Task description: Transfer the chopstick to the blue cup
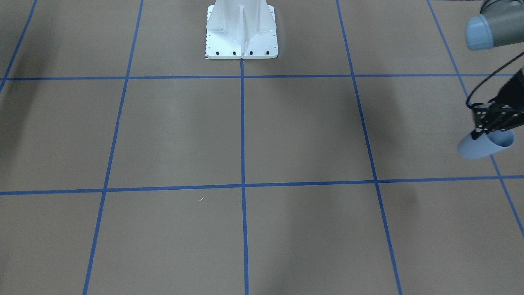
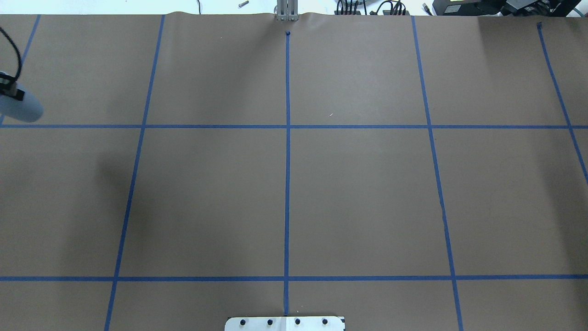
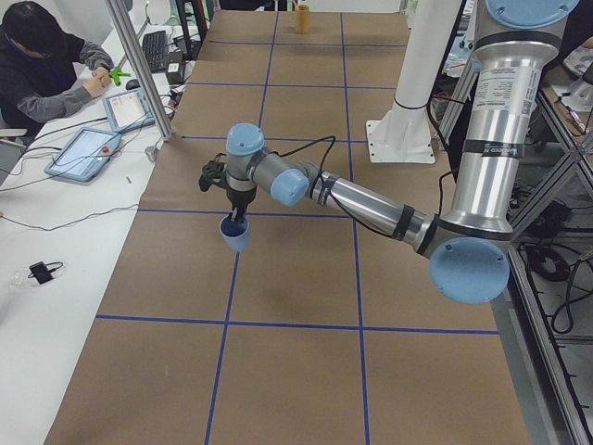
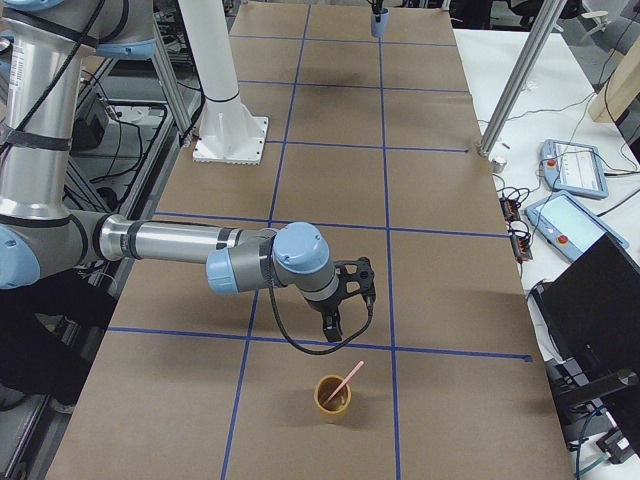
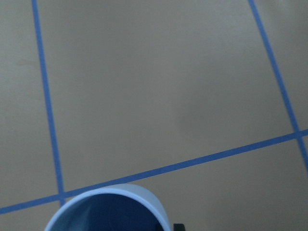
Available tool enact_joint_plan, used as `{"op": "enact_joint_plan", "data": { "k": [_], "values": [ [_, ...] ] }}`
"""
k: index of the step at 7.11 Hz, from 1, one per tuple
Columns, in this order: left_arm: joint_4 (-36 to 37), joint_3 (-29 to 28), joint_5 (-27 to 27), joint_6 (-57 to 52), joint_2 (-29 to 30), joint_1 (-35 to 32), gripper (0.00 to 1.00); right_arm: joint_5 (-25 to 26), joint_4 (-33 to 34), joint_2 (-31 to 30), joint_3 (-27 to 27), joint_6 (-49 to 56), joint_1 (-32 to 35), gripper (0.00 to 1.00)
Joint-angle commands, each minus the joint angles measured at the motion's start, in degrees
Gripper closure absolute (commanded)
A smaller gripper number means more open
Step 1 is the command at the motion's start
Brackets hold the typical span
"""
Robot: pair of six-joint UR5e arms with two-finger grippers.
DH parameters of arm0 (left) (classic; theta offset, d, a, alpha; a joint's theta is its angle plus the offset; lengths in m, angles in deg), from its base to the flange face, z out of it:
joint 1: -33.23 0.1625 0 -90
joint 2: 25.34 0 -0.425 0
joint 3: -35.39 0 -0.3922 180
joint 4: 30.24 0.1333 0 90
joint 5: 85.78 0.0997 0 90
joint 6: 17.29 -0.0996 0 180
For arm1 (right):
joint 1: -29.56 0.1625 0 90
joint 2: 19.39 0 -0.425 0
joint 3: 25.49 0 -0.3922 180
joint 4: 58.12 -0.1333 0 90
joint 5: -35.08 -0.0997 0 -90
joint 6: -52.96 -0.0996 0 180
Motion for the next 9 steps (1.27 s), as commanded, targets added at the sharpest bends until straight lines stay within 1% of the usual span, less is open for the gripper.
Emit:
{"op": "enact_joint_plan", "data": {
  "k": [1, 2, 4, 5, 6, 7, 8, 9],
  "values": [
    [1.53, 1.81, 6.67, 21.49, 8.76, 14.17, 1.00, 0.00, -0.23, -0.55, -0.15, -0.07, 0.00, 0.00],
    [6.50, 1.90, 9.04, 27.32, 14.72, 18.49, 1.00, 0.00, -0.23, -0.64, -0.15, -0.07, 0.00, 0.00],
    [19.24, 1.55, 17.20, 38.05, 27.20, 29.29, 1.00, 0.26, -0.32, -1.08, -0.15, 0.01, 0.00, 0.00],
    [22.78, 0.59, 20.28, 42.71, 31.96, 33.52, 1.00, 0.26, -0.32, -1.34, -0.15, -0.07, 0.00, 0.00],
    [23.77, -2.29, 24.66, 46.15, 36.09, 38.00, 1.00, 0.18, -0.32, -1.34, -0.15, -0.16, 0.00, 0.00],
    [23.78, -7.62, 27.93, 49.84, 41.01, 40.91, 1.00, 0.18, -0.32, -1.52, -0.15, -0.16, 0.00, 0.00],
    [23.69, -10.64, 31.09, 51.10, 43.23, 42.68, 1.00, 0.18, -0.32, -1.52, -0.06, -0.25, 0.00, 0.00],
    [23.69, -10.84, 33.39, 52.41, 43.25, 43.92, 1.00, 0.18, -0.23, -1.52, -0.06, -0.34, 0.00, 0.00]
  ]
}}
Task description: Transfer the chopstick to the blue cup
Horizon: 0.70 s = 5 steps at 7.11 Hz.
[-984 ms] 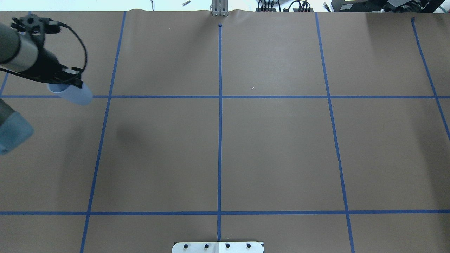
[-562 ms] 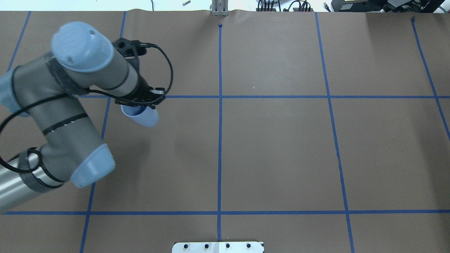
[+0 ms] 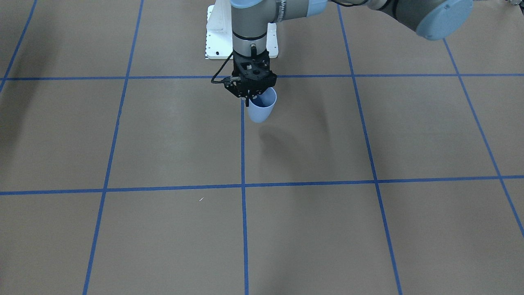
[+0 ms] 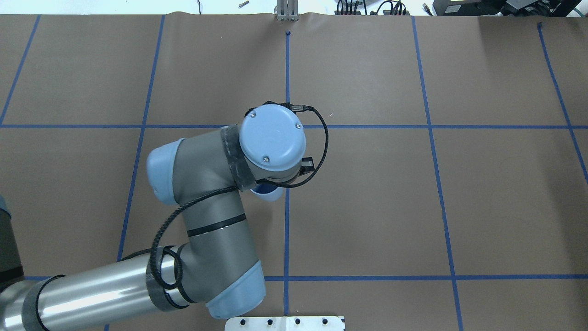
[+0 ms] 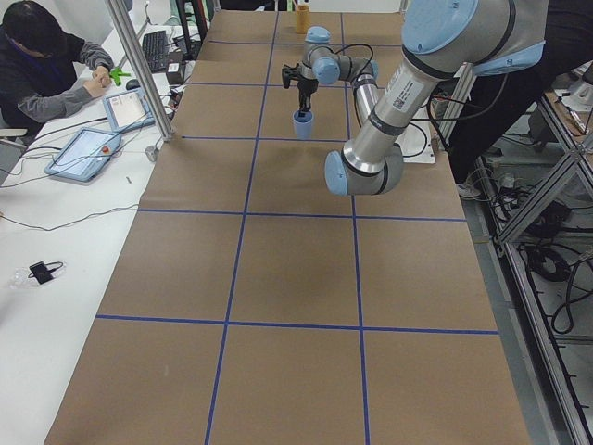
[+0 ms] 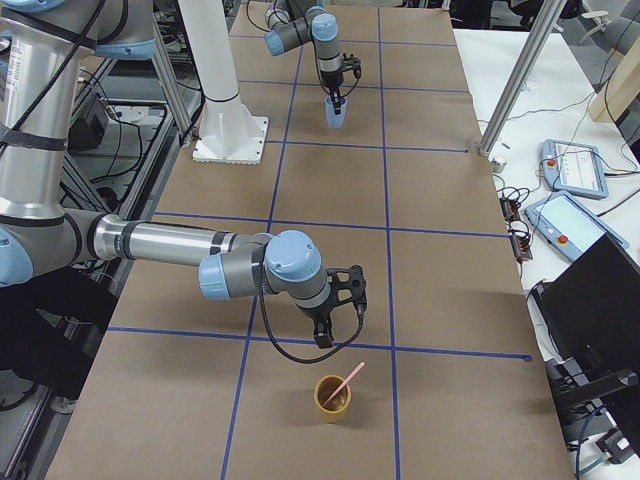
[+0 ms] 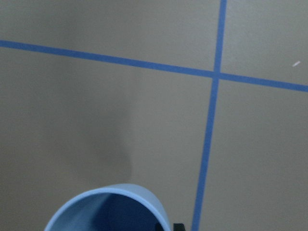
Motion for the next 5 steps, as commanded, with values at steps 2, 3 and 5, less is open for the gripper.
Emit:
{"op": "enact_joint_plan", "data": {
  "k": [2, 3, 5],
  "values": [
    [-0.27, -4.57, 5.26, 3.20, 2.57, 3.25, 1.00, -0.09, -0.01, -0.04, 0.04, -0.10, 0.00, 0.00],
    [-0.45, -5.02, 5.27, 3.20, 2.84, 3.34, 1.00, -0.09, -0.01, -0.12, 0.04, -0.10, 0.00, 0.00],
    [-0.45, -5.11, 5.35, 3.20, 2.66, 4.31, 0.95, -0.09, 0.07, -0.12, 0.04, -0.10, 0.00, 0.00]
  ]
}}
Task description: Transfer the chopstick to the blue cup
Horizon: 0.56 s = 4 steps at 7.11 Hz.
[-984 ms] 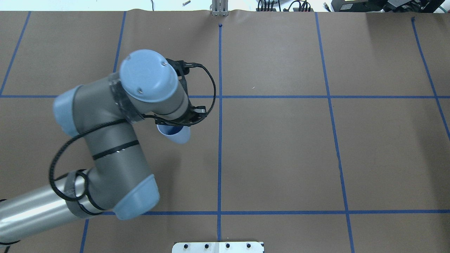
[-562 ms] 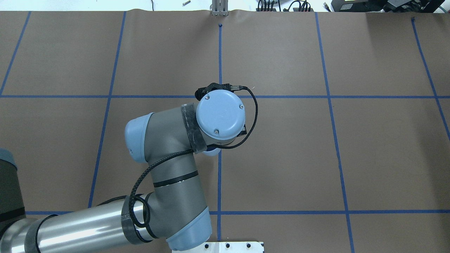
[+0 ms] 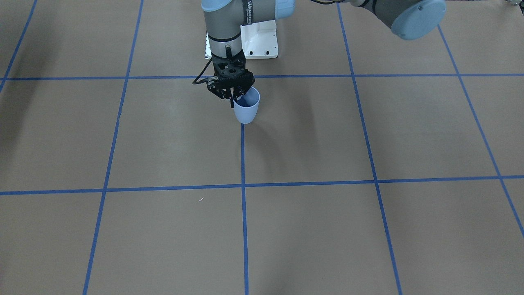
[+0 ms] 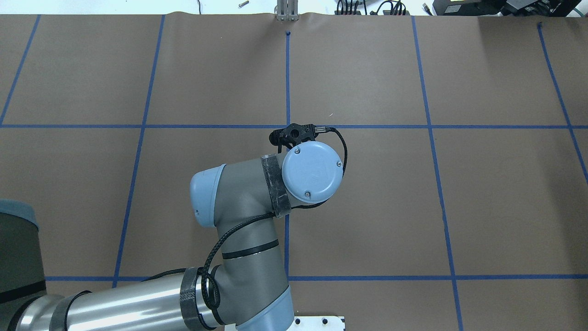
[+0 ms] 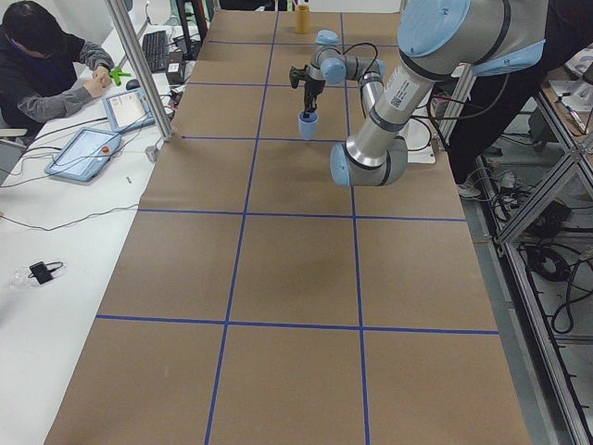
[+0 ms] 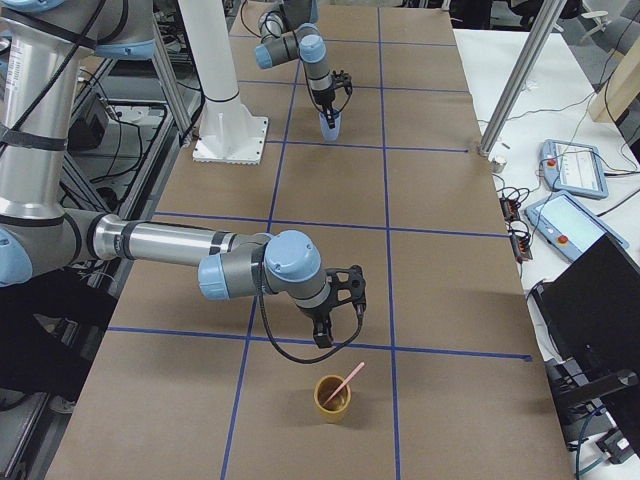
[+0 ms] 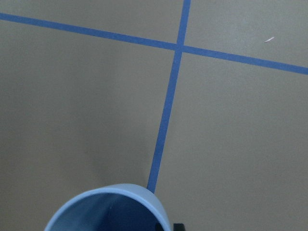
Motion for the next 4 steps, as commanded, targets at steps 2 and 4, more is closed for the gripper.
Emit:
{"op": "enact_joint_plan", "data": {
  "k": [2, 4],
  "values": [
    [-0.21, -0.24, 0.03, 0.02, -0.11, 1.11, 0.87, 0.00, 0.03, -0.05, -0.08, 0.00, 0.00, 0.00],
    [-0.82, -0.24, 0.03, -0.07, -0.37, 1.37, 0.70, 0.08, 0.03, -0.05, -0.09, 0.00, 0.00, 0.00]
  ]
}}
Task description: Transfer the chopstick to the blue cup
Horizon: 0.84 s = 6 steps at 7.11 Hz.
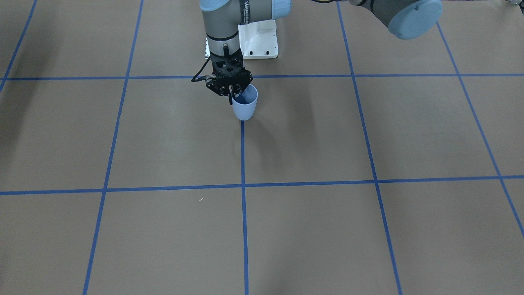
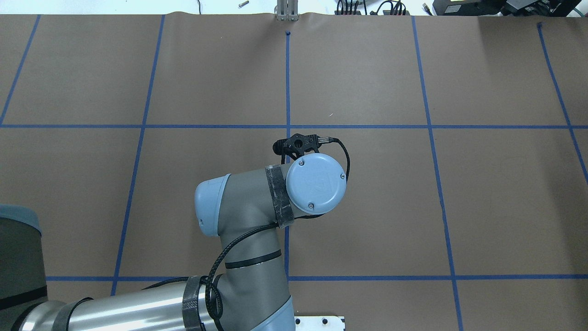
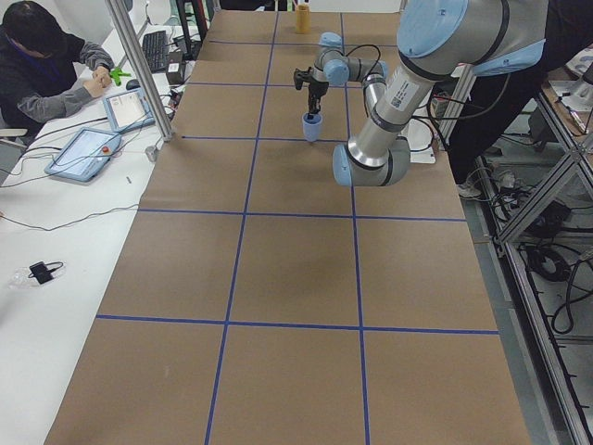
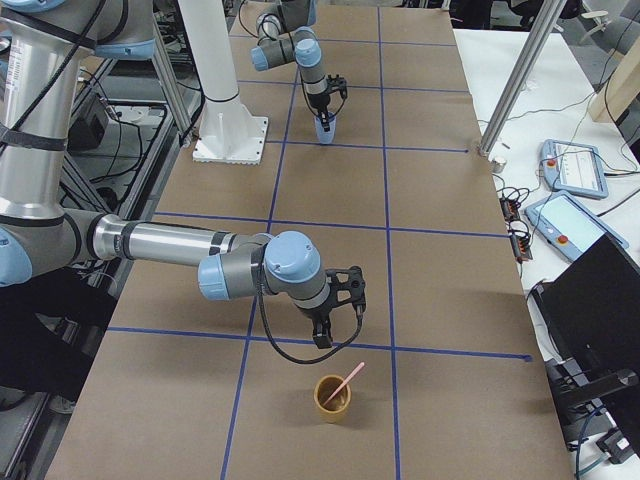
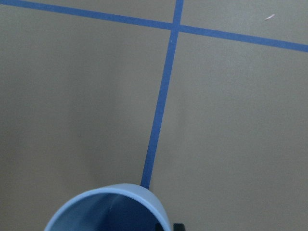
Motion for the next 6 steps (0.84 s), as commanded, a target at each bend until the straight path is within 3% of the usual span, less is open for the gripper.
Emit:
{"op": "enact_joint_plan", "data": {
  "k": [1, 2, 3, 6],
  "values": [
    [-1.53, -0.36, 0.00, -0.16, -0.60, 0.12, 0.57, 0.25, 0.00, 0.00, -0.01, -0.09, 0.00, 0.00],
    [-1.63, -0.36, 0.61, -0.33, -0.60, 0.12, 0.33, 0.07, 0.00, 0.00, -0.01, -0.09, 0.00, 0.00],
    [-1.63, -0.27, 2.96, -0.68, -0.52, 0.12, 0.03, 0.07, 0.00, 0.08, -0.01, -0.09, 0.00, 0.00],
    [0.81, 8.40, 0.98, -3.67, -0.51, -0.23, 0.01, 0.07, 0.00, 0.17, -0.01, -0.18, 0.00, 0.00]
  ]
}}
